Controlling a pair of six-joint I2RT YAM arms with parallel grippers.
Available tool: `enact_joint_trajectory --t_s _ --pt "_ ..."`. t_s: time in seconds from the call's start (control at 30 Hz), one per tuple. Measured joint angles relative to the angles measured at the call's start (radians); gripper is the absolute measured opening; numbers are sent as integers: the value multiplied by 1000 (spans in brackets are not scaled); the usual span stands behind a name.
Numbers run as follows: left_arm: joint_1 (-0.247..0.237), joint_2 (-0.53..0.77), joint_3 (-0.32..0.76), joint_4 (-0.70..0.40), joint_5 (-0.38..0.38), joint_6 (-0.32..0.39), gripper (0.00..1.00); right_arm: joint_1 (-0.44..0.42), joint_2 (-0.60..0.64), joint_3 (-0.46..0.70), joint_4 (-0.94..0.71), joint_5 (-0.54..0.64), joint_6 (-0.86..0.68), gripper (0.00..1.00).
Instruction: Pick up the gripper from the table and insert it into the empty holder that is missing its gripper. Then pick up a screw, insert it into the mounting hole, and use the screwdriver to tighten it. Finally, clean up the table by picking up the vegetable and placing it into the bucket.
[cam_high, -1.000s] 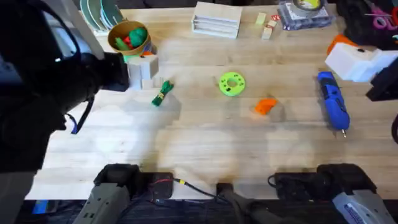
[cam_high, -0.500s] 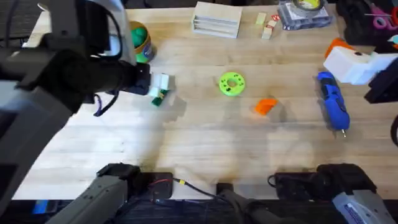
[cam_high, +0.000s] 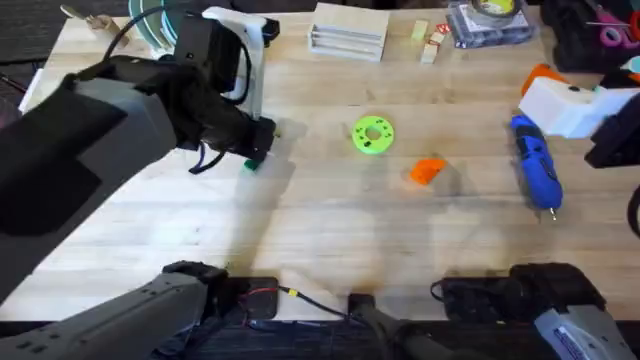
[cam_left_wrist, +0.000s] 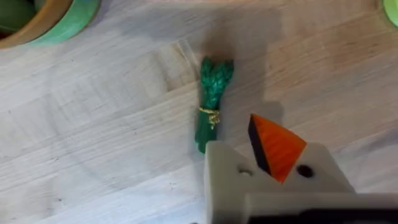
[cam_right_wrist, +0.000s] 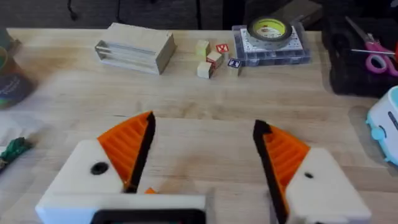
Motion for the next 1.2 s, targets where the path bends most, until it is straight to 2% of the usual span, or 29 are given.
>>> enact_joint_trajectory --t_s 0.13,0.17,0.33,0.37,0.4,0.5,0.53,0.57,0.73,0.77,0.8,0.97,1.0,1.03,1.2 --pt "-38 -30 -1 2 0 0 8 0 0 0 -3 0 0 992" --pt "-46 -46 -1 2 0 3 35 0 0 0 -3 0 0 992" --pt "-79 -153 -1 2 0 5 819 0 0 0 -2 0 0 992" --pt "-83 -178 0 2 1 3 942 0 0 0 -3 0 0 992" --pt "-84 -203 2 1 2 2 982 0 0 0 -3 0 0 992" --pt "-85 -286 23 3 3 2 995 0 0 0 -2 0 0 992" --pt "-85 -312 30 7 3 -1 967 0 0 0 -3 0 0 992" --pt "-85 -343 38 11 3 -1 857 0 0 0 -3 0 0 992" --pt "-85 -497 55 22 3 0 71 0 0 0 -3 0 0 992" --pt "-85 -525 55 22 3 0 22 0 0 0 -3 0 0 992" --pt "-85 -552 55 25 2 2 124 0 0 0 -3 0 0 992" --pt "-85 -664 55 38 3 -3 907 0 0 0 -3 0 0 992" --pt "-85 -681 55 39 3 -6 972 0 0 0 -3 0 0 992" --pt "-85 -692 55 39 3 -7 985 0 0 0 -3 0 0 992" --pt "-85 -711 55 16 4 -7 993 0 0 0 -3 0 0 992"
